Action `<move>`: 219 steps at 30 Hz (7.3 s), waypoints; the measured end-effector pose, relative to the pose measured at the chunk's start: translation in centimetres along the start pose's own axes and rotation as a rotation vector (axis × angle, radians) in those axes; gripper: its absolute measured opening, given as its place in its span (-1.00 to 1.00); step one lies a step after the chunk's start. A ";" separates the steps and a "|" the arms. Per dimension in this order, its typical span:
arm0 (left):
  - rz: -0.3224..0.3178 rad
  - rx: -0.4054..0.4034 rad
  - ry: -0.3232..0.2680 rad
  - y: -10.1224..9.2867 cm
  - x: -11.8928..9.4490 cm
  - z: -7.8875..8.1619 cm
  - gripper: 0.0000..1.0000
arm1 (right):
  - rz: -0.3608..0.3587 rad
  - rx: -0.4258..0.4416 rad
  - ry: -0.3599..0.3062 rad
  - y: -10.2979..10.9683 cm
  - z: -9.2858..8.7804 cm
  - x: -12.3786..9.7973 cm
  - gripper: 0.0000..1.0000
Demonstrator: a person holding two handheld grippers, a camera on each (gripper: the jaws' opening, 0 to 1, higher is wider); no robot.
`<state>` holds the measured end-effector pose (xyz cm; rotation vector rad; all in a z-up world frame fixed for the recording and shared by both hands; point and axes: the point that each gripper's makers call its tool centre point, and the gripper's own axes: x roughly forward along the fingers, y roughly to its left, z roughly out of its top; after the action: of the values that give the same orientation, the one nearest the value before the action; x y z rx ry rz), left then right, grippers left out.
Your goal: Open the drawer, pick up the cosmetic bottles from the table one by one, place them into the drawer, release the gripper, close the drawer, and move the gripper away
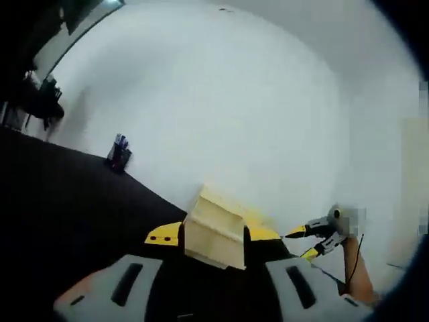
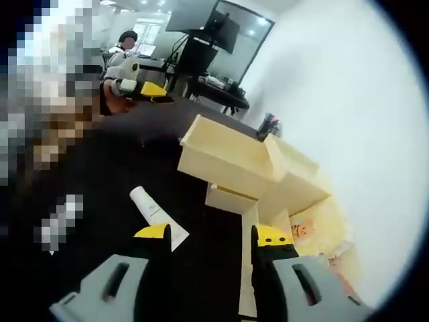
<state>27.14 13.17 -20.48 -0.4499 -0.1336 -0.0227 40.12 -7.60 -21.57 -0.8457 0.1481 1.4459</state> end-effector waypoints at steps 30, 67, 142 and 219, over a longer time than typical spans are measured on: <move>0.333 0.503 0.250 1.8 -2.5 -6.0 -0.07 | 0.071 -0.056 0.055 1.7 0.1 0.4 -0.12; 0.417 0.484 0.604 5.7 -0.2 -11.2 -0.32 | 0.092 -0.082 0.059 2.0 0.5 0.4 -0.14; 0.103 0.806 -0.133 -12.0 2.9 0.3 -0.57 | 0.433 1.082 -0.855 1.7 17.0 3.6 -0.38; 0.145 0.671 -0.004 -7.9 4.7 2.1 -0.64 | -0.119 0.416 -0.834 -3.0 16.8 -3.2 -0.44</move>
<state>31.09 7.06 -14.55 0.2117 -0.1045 0.1617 35.74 -0.08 -6.59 0.1166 -0.2254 1.4748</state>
